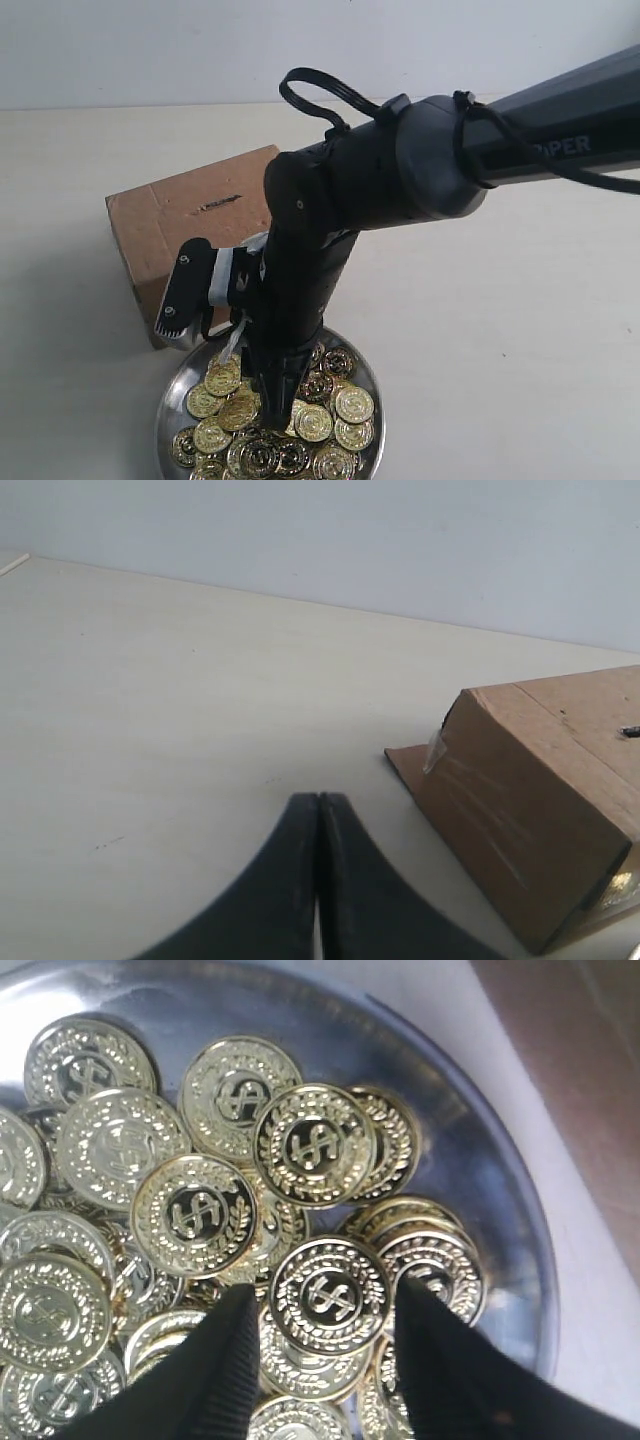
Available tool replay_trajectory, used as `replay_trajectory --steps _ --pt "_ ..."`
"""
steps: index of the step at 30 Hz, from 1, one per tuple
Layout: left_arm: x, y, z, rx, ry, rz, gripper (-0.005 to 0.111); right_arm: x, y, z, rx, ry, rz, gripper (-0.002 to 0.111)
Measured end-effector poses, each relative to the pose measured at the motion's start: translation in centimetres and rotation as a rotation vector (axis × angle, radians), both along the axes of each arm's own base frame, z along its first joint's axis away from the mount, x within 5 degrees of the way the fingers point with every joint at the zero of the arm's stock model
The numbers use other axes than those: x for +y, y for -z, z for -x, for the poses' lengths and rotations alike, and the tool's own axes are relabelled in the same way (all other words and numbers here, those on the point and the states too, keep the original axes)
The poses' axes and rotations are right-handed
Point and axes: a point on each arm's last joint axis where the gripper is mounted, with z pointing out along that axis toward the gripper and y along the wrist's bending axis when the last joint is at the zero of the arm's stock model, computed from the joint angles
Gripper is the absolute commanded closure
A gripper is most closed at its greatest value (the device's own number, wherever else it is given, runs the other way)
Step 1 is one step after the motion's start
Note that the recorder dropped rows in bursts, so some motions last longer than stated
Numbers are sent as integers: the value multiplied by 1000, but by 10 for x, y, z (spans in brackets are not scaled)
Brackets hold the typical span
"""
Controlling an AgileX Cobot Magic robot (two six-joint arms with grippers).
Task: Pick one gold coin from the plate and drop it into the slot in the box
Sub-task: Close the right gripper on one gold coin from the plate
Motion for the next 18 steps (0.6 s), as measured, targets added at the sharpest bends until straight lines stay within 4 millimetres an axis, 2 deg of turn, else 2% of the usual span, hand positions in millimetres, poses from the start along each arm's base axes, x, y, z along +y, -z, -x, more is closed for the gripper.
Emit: replay_trajectory --steps 8,18 --pt "0 0 0 0 0 0 107 0 3 1 -5 -22 16 59" --pt "0 0 0 0 0 0 107 1 4 -1 -17 -20 9 59"
